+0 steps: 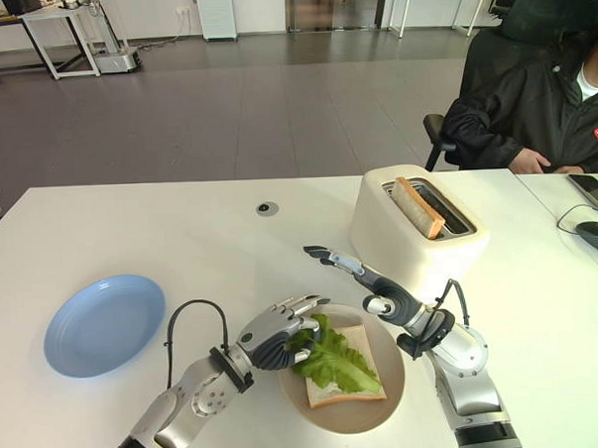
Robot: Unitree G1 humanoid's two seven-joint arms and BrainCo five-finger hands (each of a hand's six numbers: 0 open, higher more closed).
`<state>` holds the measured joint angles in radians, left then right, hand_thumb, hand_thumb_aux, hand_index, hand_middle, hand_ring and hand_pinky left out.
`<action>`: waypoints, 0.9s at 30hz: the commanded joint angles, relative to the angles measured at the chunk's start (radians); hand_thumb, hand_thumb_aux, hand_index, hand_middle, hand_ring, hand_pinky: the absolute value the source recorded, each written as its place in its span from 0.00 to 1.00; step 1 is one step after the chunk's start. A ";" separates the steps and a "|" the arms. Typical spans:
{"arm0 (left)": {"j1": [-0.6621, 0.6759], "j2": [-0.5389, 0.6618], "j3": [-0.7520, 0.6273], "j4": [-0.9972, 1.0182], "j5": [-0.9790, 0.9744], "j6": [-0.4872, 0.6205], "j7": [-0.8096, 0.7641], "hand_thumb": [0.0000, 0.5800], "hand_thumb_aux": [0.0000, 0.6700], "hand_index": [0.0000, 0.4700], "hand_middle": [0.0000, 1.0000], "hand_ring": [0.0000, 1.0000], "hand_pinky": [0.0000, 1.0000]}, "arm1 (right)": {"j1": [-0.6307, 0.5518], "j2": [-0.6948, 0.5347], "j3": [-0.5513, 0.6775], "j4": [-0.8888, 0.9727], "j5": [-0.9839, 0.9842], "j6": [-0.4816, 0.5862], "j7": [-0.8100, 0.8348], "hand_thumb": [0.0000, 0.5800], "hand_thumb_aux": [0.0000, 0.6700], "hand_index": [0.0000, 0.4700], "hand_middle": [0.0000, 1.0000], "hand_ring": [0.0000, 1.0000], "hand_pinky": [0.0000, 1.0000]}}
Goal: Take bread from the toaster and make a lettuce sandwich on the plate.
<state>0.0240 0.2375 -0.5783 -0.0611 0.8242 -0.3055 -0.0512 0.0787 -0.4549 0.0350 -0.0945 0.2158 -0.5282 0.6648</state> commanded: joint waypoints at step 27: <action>0.138 0.020 0.138 -0.140 -0.346 -0.154 0.132 0.00 0.00 0.00 0.00 0.00 0.00 | -0.222 -0.153 -0.354 0.136 -0.553 0.064 -0.508 0.00 0.00 0.00 0.00 0.00 0.00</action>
<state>0.1120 0.2495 -0.4849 -0.1866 0.5944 -0.4090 0.0779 -0.1190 -0.5578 -0.3127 -0.0481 -0.1994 -0.5048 0.2391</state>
